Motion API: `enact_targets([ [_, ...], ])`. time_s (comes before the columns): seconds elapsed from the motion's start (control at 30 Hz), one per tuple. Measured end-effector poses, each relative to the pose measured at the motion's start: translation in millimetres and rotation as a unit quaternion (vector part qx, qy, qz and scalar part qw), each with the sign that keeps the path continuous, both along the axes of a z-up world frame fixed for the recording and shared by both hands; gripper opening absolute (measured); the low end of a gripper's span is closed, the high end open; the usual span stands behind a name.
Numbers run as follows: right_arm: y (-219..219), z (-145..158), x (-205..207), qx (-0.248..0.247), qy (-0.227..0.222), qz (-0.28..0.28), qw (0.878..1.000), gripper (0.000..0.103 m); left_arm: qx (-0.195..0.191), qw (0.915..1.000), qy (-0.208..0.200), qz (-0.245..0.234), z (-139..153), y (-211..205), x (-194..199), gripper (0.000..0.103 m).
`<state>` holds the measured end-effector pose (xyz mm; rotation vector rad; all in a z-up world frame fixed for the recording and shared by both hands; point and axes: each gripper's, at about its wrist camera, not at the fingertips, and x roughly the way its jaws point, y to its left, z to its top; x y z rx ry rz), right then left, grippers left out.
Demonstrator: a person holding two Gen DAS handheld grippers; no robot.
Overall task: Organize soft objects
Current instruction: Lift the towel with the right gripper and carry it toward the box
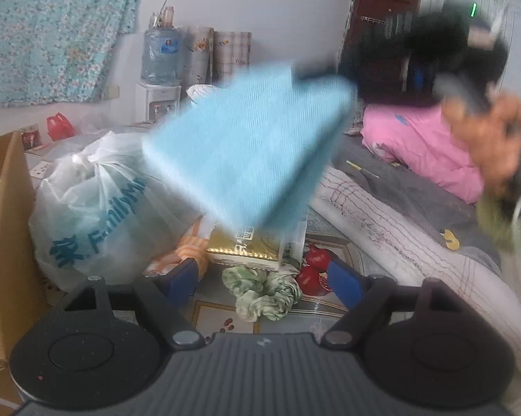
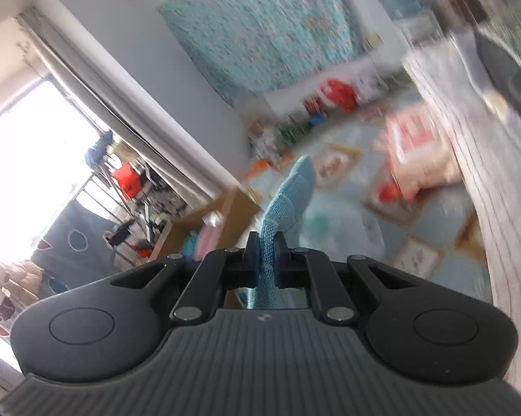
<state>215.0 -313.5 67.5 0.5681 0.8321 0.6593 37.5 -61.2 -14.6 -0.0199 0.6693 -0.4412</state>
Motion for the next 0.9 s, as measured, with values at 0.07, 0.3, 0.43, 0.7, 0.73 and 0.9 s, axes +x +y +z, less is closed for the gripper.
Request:
enact_targets([
  [0.07, -6, -34, 3, -0.020, 0.047, -0.010, 0.999, 0.006, -0.004, 1.0000, -0.001, -0.002, 1, 0, 0, 0.083],
  [0.3, -15, -68, -4, -0.060, 0.078, -0.032, 0.995, 0.006, 0.008, 0.9998, 0.000, -0.017, -12, -28, 33, 0.057],
  [0.43, -8, -54, -10, -0.070, 0.048, -0.011, 0.996, 0.006, 0.001, 0.9985, 0.041, -0.036, -29, -39, 54, 0.046],
  [0.7, 30, -50, -8, -0.027, 0.033, 0.099, 0.994, 0.009, -0.006, 0.9978, 0.051, -0.041, -43, -39, 61, 0.046],
  [0.73, 36, -53, -5, -0.028, 0.040, 0.108, 0.993, 0.009, -0.008, 0.9979, 0.050, -0.041, -43, -38, 62, 0.046],
  [0.9, 55, -73, 7, -0.034, 0.087, 0.133, 0.987, 0.010, -0.005, 0.9979, 0.048, -0.044, -45, -35, 56, 0.051],
])
